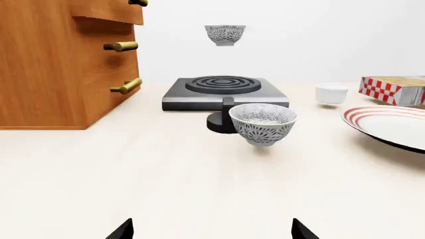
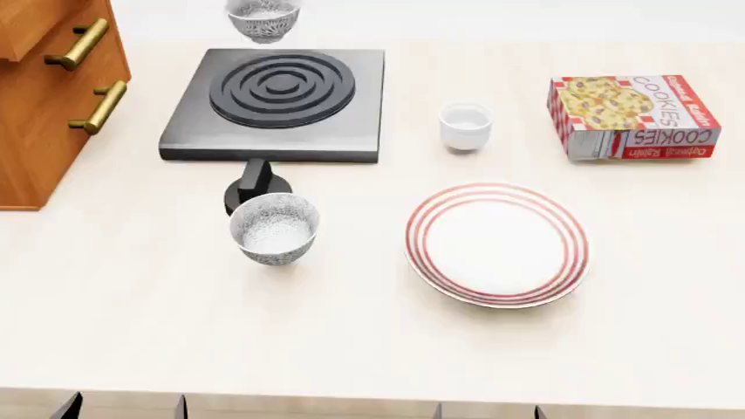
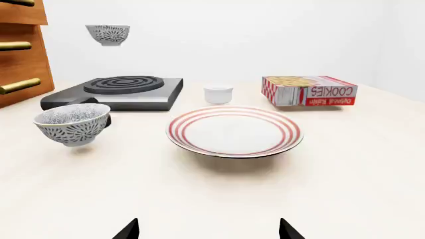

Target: Pick the akita bowl on the stove and place it on the plate.

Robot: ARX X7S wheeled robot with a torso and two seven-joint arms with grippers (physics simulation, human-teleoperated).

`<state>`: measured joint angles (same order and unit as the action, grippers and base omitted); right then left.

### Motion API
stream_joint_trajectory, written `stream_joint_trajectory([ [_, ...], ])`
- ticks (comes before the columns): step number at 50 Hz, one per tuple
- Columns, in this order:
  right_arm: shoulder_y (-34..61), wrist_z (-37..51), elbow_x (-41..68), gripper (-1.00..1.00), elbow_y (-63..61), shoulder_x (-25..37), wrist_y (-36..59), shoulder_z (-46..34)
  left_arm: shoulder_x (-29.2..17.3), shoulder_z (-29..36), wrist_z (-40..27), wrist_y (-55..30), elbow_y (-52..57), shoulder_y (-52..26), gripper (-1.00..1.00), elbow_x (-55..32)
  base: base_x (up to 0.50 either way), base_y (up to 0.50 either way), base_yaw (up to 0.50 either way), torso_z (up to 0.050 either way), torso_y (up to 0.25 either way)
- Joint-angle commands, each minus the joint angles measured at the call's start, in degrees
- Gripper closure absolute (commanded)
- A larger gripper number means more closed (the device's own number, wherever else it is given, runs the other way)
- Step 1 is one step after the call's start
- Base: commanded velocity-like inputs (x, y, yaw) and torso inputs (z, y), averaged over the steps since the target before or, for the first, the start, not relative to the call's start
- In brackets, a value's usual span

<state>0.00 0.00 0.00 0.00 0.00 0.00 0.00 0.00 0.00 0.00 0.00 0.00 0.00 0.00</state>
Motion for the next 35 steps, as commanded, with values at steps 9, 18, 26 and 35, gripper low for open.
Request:
stream_joint_trajectory([
  [9, 0.3, 2.7, 2.5, -1.00, 0.8, 2.3, -0.6, -2.8, -2.4, 2.8, -2.5, 1.0, 0.2, 0.0, -1.00, -2.3, 0.00, 0.00, 0.00, 0.000, 0.000],
  [18, 0.0, 0.5, 0.8, -1.00, 0.2, 0.5, -0.1, -0.6, -0.8, 1.3, -0.5, 2.0, -0.3, 0.2, -1.00, 0.0, 0.00, 0.00, 0.00, 0.000, 0.000],
  [26, 0.2, 2.2, 2.5, -1.00, 0.9, 2.1, -0.6, -2.3, -2.3, 2.9, -2.2, 1.5, 0.4, 0.3, -1.00, -1.8, 0.00, 0.00, 0.00, 0.000, 0.000],
  [35, 4.9, 4.5, -0.4, -1.00, -5.2, 3.4, 12.3, -5.3, -3.2, 4.2, -3.5, 1.8, -0.3, 0.0, -1.00, -2.5, 0.00, 0.00, 0.00, 0.000, 0.000],
])
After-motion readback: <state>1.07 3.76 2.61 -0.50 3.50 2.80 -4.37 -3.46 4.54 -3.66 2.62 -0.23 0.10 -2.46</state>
